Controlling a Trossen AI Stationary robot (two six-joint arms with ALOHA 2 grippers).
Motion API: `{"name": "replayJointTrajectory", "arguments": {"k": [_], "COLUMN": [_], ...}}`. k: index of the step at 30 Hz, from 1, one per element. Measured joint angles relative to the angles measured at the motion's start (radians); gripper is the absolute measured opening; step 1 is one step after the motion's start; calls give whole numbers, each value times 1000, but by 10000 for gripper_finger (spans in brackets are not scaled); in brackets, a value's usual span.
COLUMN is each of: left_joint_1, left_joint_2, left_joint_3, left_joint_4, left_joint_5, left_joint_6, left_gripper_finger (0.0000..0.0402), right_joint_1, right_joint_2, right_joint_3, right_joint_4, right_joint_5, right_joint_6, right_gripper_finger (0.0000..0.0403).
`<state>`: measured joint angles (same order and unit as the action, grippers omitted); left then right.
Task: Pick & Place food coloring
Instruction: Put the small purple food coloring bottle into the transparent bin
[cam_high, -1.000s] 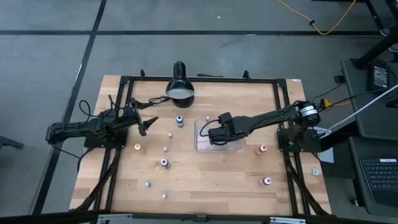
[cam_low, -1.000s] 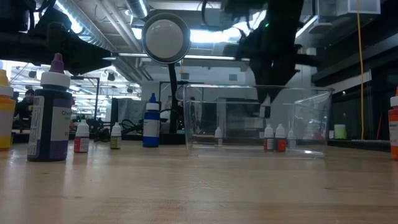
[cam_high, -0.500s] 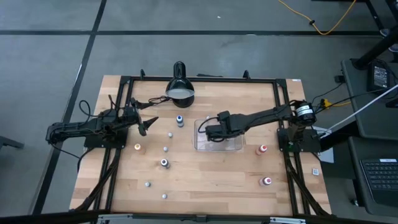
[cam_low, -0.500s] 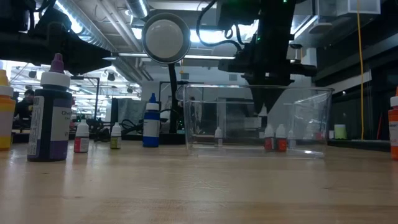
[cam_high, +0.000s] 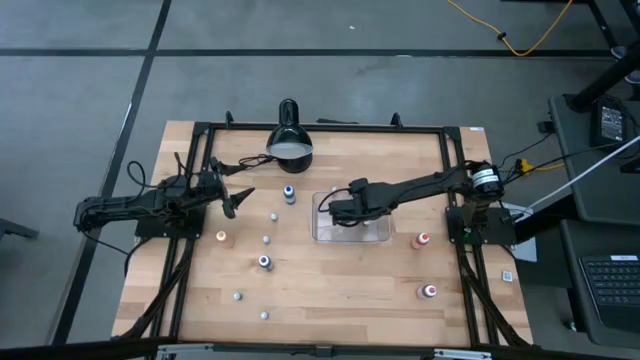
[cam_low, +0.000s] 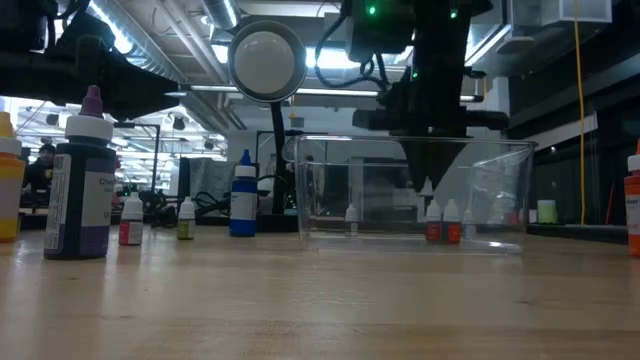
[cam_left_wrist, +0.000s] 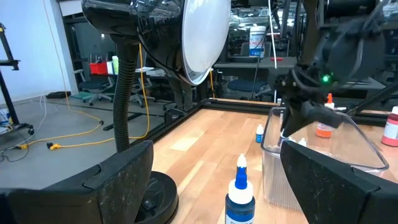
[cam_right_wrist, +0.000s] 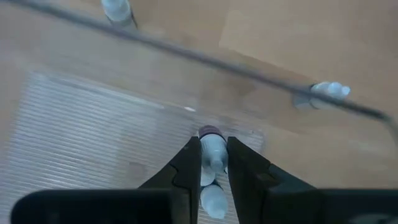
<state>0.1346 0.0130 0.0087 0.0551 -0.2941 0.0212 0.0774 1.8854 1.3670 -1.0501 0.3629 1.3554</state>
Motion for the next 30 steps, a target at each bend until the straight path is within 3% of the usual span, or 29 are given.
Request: {"name": "replayJointTrajectory", "arguments": {"k": [12,19,30], "left_joint_1": [0,0,0], "left_joint_2": [0,0,0], "left_joint_3": [0,0,0], "left_joint_4": [0,0,0], "left_joint_5": [0,0,0], "left_joint_6": [0,0,0], "left_gripper_finger": [347,347,347], "right_joint_1": [-14,-37,-45], "right_joint_2": [45,46,47], "right_joint_3": [-1,-26,-26], "right_joint_4": [-15,-6,-44], "right_joint_5": [-21,-77,-77], "right_joint_6": [-15,-13,-3], "right_gripper_finger": [91,93,94]}}
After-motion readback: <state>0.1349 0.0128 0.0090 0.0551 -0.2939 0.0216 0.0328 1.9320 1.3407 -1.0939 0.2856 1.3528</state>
